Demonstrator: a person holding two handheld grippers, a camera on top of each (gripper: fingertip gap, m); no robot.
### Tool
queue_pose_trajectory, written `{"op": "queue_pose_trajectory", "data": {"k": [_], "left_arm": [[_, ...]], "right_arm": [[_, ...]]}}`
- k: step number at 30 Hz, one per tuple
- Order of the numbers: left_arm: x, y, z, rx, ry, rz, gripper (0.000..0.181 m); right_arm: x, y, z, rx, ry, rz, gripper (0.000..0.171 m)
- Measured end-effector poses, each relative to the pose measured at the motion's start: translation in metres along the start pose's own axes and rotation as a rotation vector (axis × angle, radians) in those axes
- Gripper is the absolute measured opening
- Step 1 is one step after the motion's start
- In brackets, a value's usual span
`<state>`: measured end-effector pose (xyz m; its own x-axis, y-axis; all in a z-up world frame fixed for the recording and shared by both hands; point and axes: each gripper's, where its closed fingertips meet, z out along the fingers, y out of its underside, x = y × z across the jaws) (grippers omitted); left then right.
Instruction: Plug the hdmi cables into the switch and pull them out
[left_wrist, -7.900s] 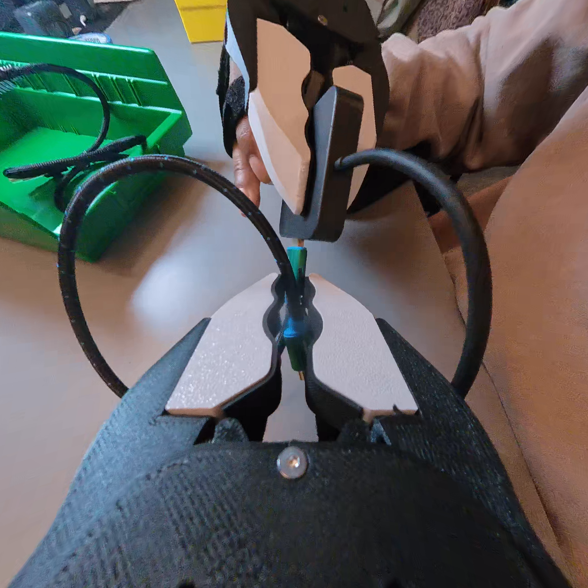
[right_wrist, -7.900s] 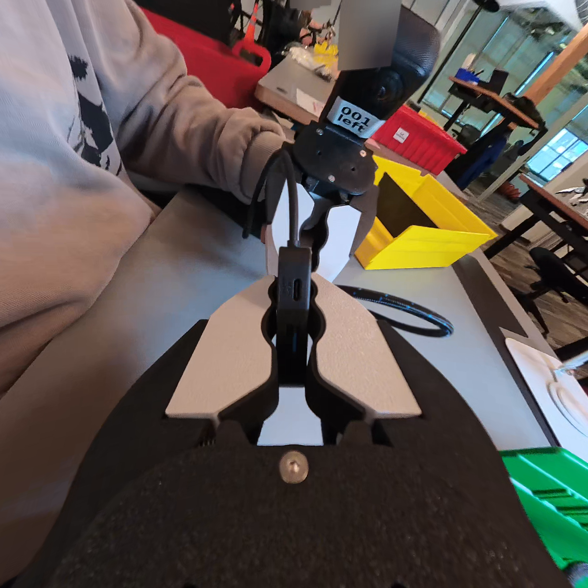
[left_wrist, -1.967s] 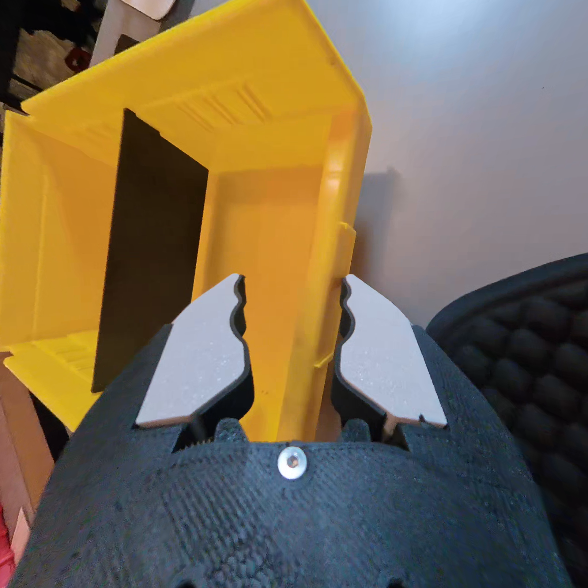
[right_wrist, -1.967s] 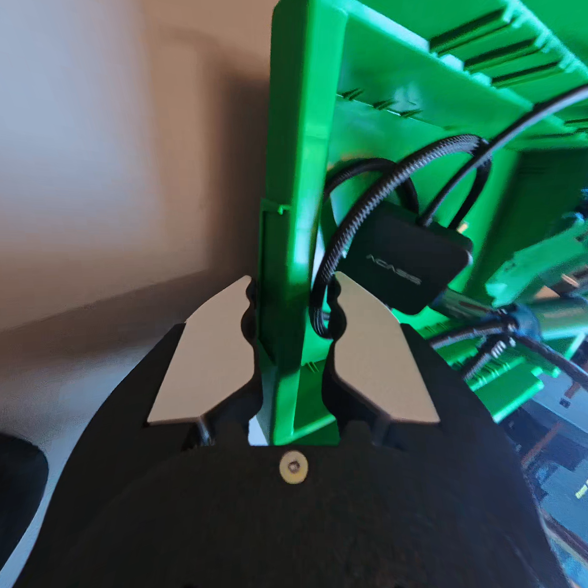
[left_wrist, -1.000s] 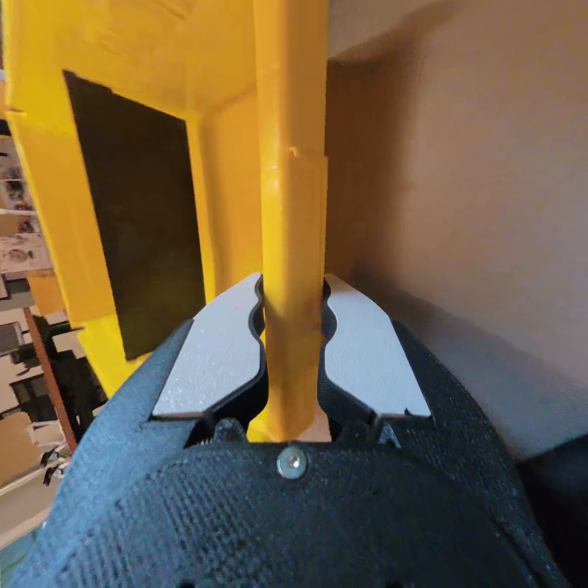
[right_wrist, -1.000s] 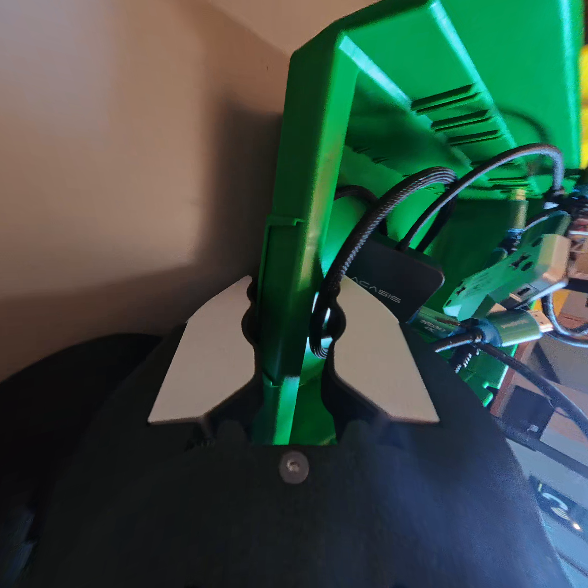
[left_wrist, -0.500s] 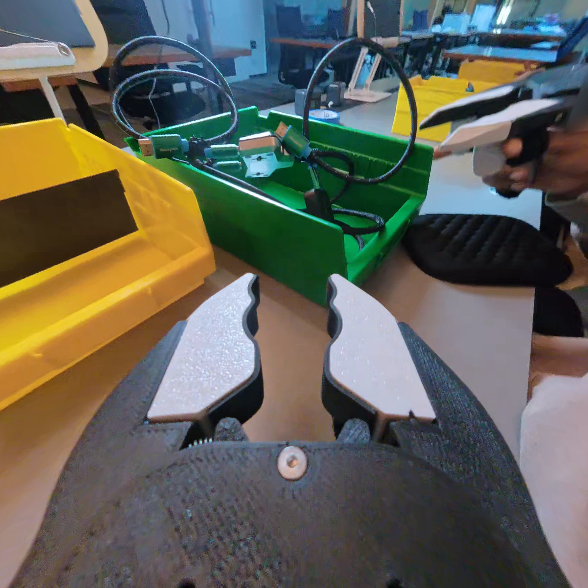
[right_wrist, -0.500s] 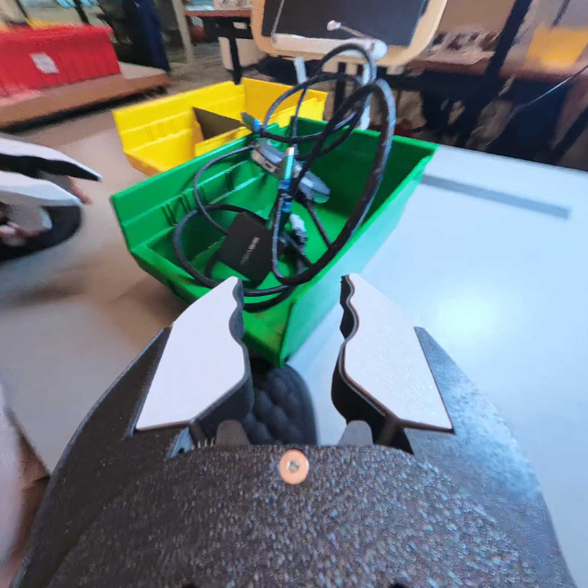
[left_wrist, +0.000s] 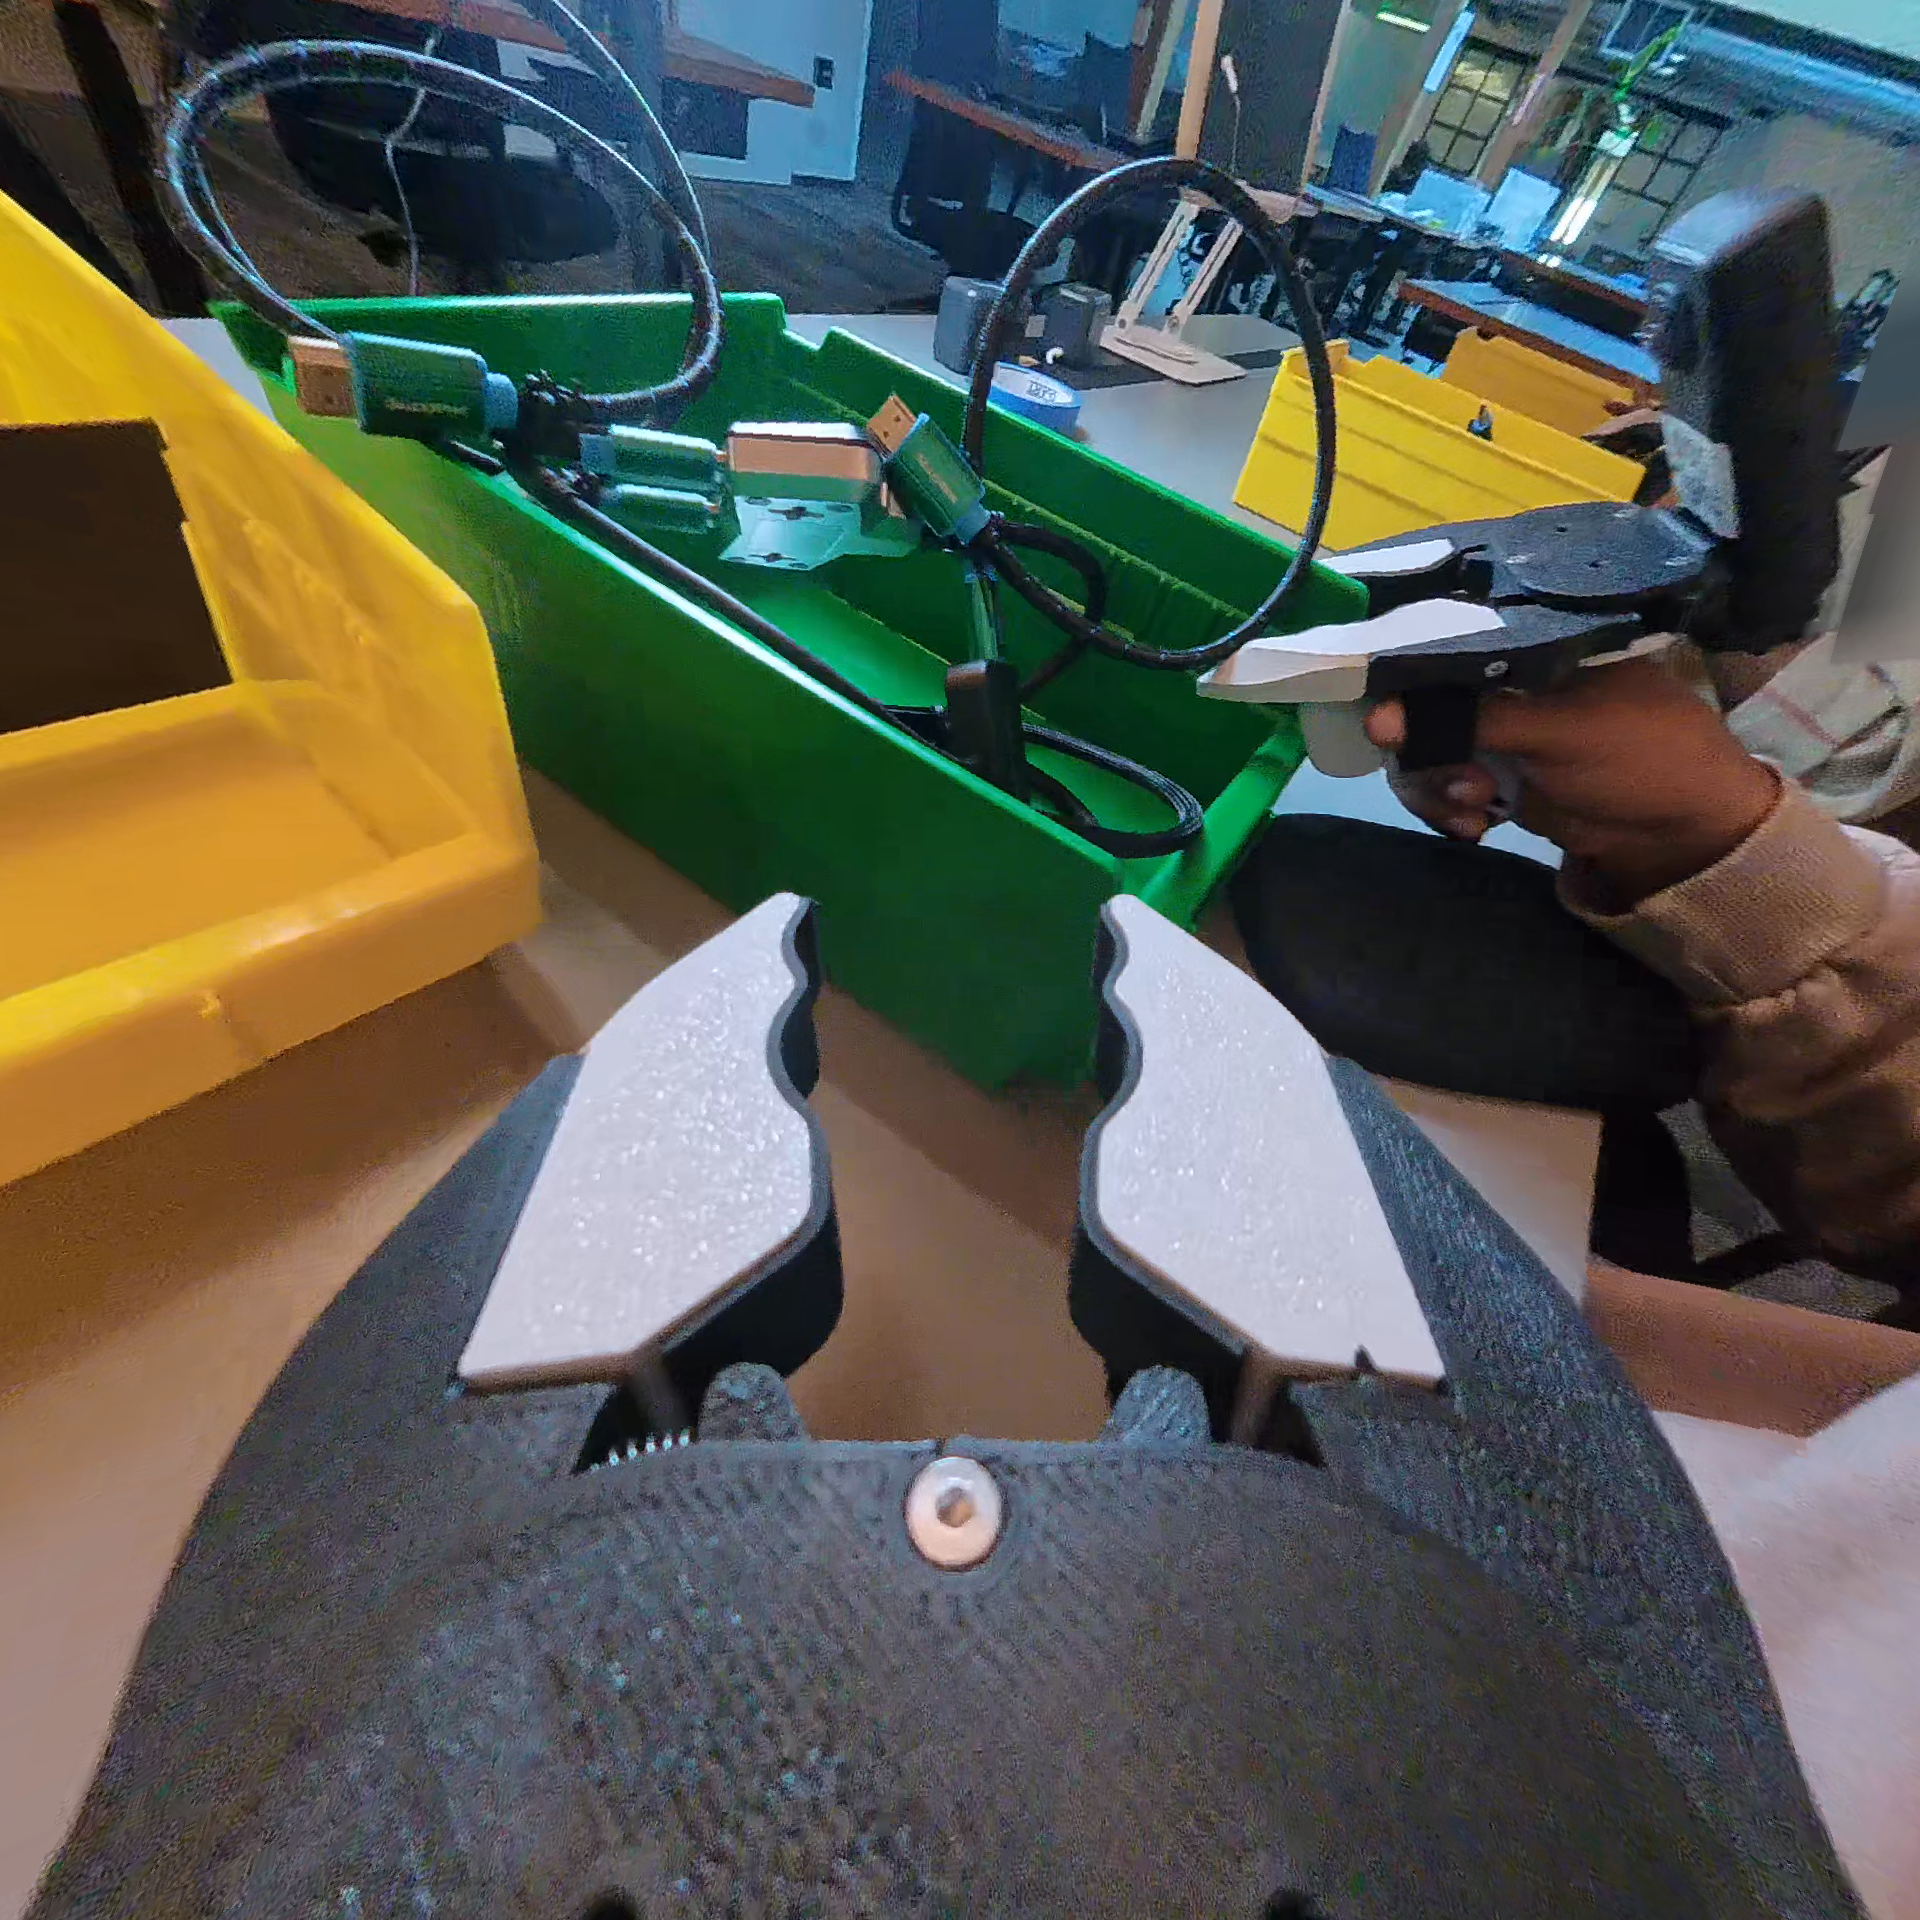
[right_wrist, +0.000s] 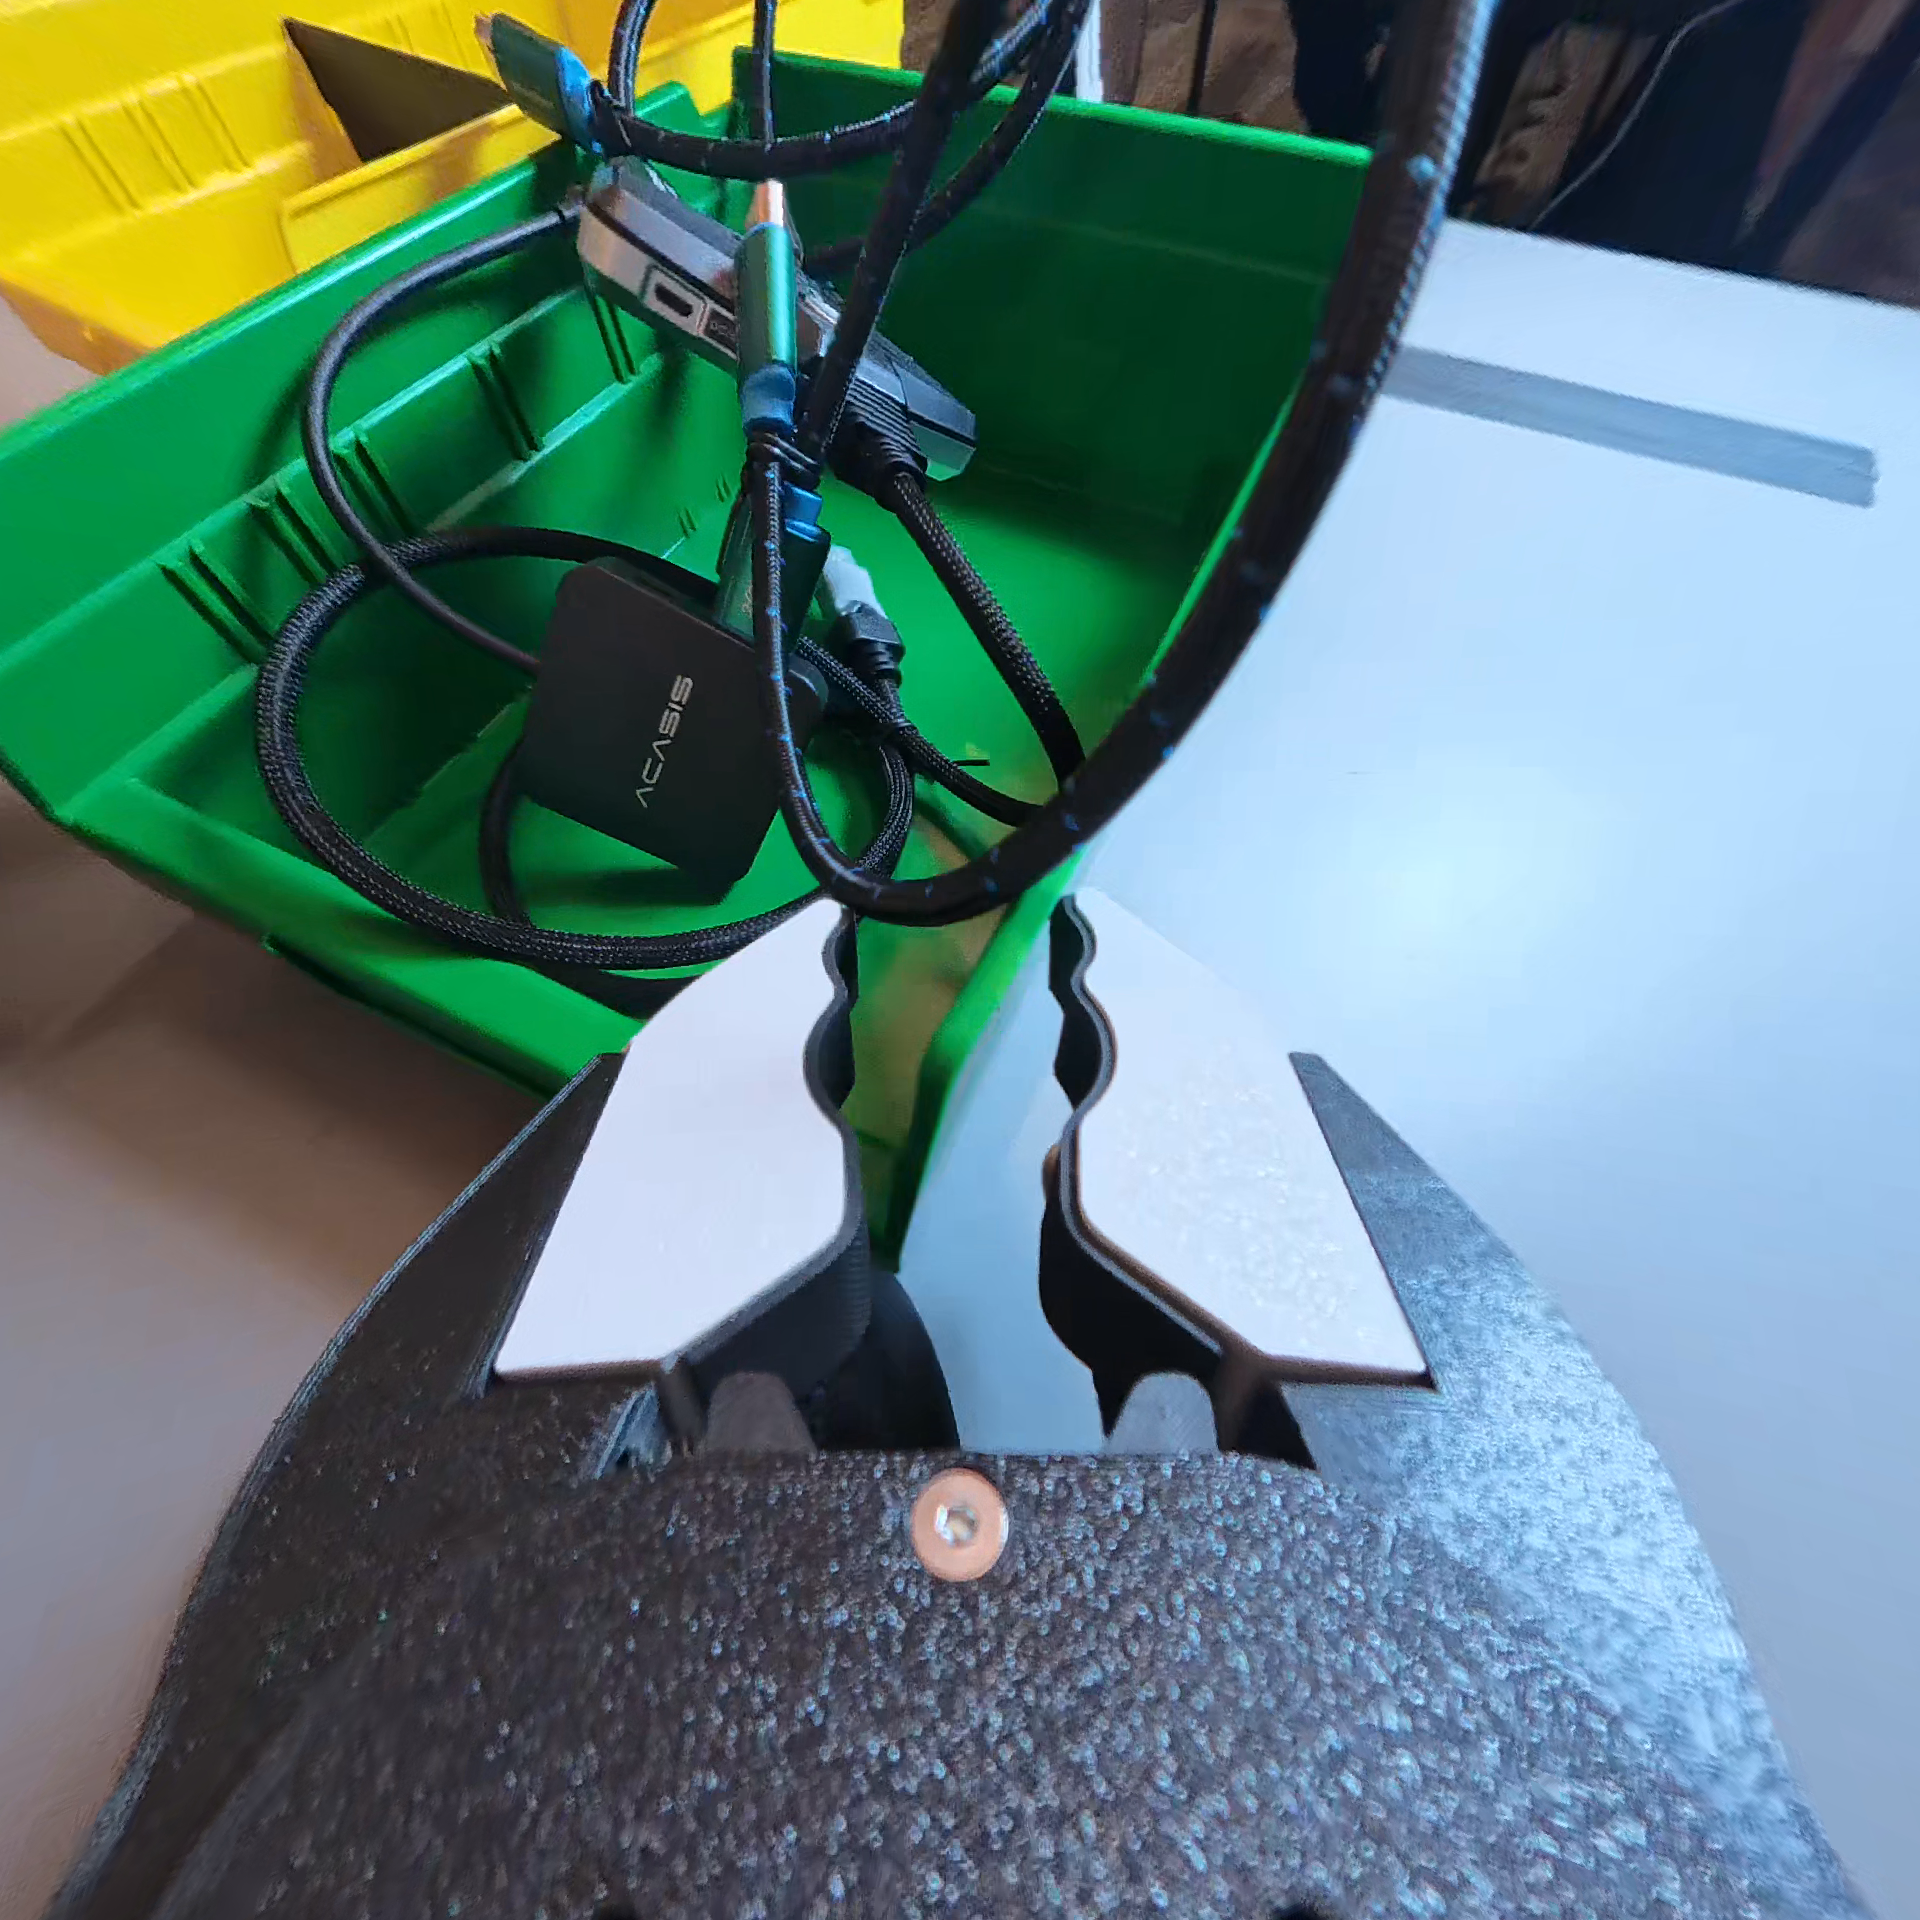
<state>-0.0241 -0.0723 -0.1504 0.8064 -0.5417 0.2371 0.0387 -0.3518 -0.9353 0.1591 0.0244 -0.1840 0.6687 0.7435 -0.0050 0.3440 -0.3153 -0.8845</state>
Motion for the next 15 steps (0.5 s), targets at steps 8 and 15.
{"op": "queue_pose_trajectory", "data": {"k": [8, 15], "left_arm": [[0.001, 0.019, 0.048, -0.026, -0.139, 0.111, 0.042], [0.000, 0.003, 0.043, -0.022, -0.252, 0.356, 0.026]], "right_arm": [[0.013, -0.008, 0.006, 0.047, 0.066, -0.076, 0.015], [0.006, -0.024, -0.017, 0.126, 0.160, -0.201, 0.012]]}}
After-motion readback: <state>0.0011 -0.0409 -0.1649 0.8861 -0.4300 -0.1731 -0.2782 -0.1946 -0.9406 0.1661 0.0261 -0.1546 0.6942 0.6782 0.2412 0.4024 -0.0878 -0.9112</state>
